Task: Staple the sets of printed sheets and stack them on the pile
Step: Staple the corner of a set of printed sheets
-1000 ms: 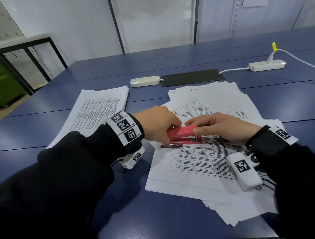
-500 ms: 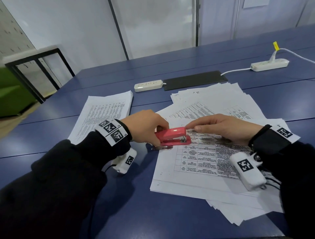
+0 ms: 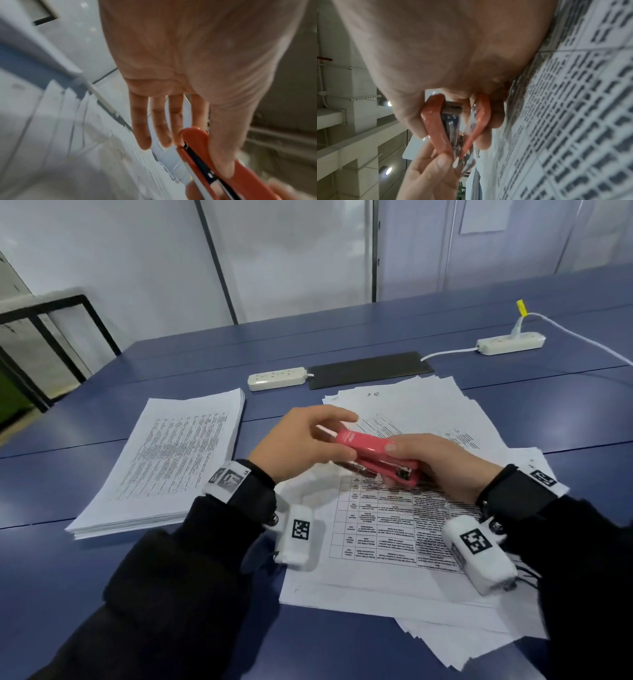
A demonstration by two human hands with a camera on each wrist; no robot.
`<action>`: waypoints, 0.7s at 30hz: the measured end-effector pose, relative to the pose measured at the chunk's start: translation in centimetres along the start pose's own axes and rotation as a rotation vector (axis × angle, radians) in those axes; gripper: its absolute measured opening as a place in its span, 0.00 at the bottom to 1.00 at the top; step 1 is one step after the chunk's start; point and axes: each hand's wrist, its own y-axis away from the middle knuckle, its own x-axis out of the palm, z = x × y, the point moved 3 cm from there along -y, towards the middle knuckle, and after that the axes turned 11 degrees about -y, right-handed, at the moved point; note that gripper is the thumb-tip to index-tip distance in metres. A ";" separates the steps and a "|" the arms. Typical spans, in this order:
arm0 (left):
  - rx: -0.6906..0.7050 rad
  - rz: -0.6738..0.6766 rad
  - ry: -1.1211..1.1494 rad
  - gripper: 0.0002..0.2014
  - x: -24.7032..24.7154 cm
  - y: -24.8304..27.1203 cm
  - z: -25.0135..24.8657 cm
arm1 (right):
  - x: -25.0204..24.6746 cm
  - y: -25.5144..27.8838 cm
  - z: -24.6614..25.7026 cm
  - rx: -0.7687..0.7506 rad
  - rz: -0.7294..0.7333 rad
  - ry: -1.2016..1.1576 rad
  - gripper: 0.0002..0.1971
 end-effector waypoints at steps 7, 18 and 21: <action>-0.240 0.166 0.391 0.08 3.2 1.2 0.5 | -0.4 -0.1 -0.3 -0.006 -0.012 0.032 0.30; -0.359 -0.034 0.440 0.05 1.0 2.5 2.3 | 0.5 0.5 0.4 0.052 0.070 0.096 0.21; -0.374 -0.204 0.420 0.06 -1.0 4.3 2.7 | 0.4 0.5 0.1 0.044 0.049 0.075 0.20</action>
